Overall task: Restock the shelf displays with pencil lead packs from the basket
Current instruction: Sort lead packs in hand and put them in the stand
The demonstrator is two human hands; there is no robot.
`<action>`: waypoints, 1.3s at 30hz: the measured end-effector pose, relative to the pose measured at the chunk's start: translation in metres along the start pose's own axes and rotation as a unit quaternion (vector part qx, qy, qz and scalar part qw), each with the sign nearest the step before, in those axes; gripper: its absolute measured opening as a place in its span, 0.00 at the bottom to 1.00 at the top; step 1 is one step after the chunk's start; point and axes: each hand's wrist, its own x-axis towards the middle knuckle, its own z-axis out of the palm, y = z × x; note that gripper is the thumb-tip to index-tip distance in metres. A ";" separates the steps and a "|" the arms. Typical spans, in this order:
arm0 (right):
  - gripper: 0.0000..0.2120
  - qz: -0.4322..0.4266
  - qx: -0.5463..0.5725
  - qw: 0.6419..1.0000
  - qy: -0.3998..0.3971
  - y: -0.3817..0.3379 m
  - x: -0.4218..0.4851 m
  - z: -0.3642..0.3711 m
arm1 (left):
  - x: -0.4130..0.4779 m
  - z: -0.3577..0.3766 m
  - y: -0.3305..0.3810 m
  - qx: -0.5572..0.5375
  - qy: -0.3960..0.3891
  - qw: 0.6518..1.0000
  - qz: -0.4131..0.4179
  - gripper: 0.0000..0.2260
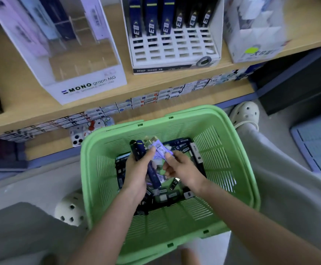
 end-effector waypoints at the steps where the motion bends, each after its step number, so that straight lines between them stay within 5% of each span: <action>1: 0.08 -0.002 -0.010 1.000 -0.009 -0.006 -0.006 0.000 | -0.005 0.000 0.004 0.006 -0.004 1.000 0.013 0.07; 6: 0.12 -0.010 -0.033 0.998 -0.046 -0.033 -0.036 0.000 | -0.028 0.000 0.024 0.046 -0.027 0.994 0.097 0.11; 9: 0.17 -0.045 -0.149 0.987 -0.049 -0.045 -0.054 -0.004 | -0.043 0.002 0.035 0.070 -0.045 0.989 0.124 0.10; 19: 0.09 -0.191 -0.335 0.919 0.086 -0.094 -0.102 -0.010 | -0.096 0.029 0.068 0.191 -0.081 0.933 0.294 0.05; 30: 0.02 -0.294 -0.153 0.929 0.165 -0.163 -0.112 -0.034 | -0.121 0.046 0.128 0.211 -0.109 0.908 0.344 0.06; 32: 0.09 -0.289 -0.130 0.934 0.167 -0.177 -0.105 -0.044 | -0.119 0.049 0.141 0.210 -0.111 0.906 0.350 0.05; 34: 0.13 -0.288 -0.143 0.931 0.173 -0.193 -0.096 -0.056 | -0.116 0.050 0.153 0.207 -0.106 0.903 0.361 0.06; 39: 0.05 -0.311 -0.218 0.894 0.239 -0.231 -0.066 -0.091 | -0.101 0.051 0.178 0.202 -0.105 0.900 0.372 0.07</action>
